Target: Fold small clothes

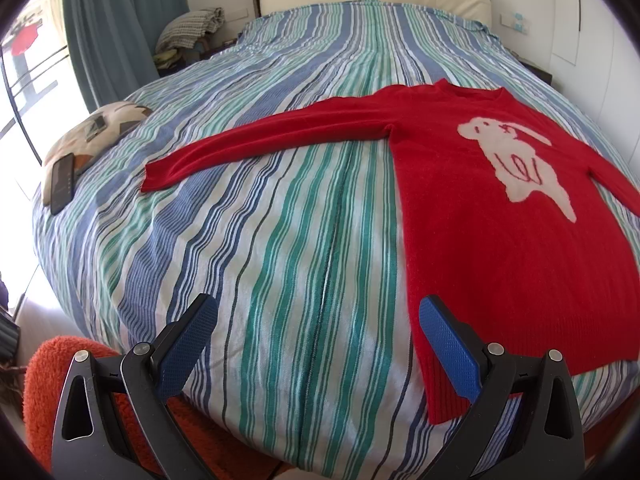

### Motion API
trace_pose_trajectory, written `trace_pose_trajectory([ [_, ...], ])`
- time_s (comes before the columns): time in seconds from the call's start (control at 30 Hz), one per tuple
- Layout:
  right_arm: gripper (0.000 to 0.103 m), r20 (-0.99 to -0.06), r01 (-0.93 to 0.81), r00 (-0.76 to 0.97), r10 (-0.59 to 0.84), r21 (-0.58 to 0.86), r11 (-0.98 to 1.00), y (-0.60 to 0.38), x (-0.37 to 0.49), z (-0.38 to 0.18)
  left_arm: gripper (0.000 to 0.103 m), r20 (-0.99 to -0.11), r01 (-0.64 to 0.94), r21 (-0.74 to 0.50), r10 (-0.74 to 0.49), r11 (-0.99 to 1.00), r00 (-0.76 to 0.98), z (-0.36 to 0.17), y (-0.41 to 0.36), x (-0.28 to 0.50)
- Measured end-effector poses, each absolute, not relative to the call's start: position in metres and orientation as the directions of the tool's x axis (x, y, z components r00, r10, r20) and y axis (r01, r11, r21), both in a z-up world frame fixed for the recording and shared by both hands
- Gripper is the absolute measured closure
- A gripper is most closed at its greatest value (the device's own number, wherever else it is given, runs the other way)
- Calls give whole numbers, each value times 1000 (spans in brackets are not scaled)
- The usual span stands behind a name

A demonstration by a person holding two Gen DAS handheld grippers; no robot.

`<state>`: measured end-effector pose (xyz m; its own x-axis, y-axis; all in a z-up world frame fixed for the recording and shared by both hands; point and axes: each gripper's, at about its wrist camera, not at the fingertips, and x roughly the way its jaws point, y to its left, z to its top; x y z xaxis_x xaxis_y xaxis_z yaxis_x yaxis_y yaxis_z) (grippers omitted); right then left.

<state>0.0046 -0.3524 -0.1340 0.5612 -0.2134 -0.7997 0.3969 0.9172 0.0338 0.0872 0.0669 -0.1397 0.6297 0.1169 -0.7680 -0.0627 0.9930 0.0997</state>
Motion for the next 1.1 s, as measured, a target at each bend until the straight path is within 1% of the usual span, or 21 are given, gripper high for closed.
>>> trace_pose_trajectory([
  [0.47,1,-803,398,562,-198,53,916,-353,5,-134,2,-766,-68,95,116,993,632,-139,68,86],
  [0.53,1,-798,393,588,-134,137,909,-364,6,-131,2,-762,-75,89,116,993,637,-137,72,86],
  [0.6,1,-767,396,638,-70,249,884,-385,8,-123,2,-761,-89,81,119,993,638,-136,76,86],
  [0.67,1,-726,426,687,-41,356,832,-419,8,-115,2,-768,-103,75,123,992,629,-138,79,87],
  [0.83,1,-608,498,793,-39,610,617,-524,6,-106,2,-774,-110,86,136,990,618,-141,77,88],
  [0.93,4,-537,475,844,0,747,465,-579,13,-118,2,-772,-94,113,147,989,618,-143,71,88],
  [1.0,9,-529,482,849,12,783,392,-604,22,-132,2,-772,-85,135,158,987,615,-145,68,88],
  [1.1,13,-575,549,818,-9,776,310,-626,36,-153,2,-774,-82,155,172,985,610,-147,66,90],
])
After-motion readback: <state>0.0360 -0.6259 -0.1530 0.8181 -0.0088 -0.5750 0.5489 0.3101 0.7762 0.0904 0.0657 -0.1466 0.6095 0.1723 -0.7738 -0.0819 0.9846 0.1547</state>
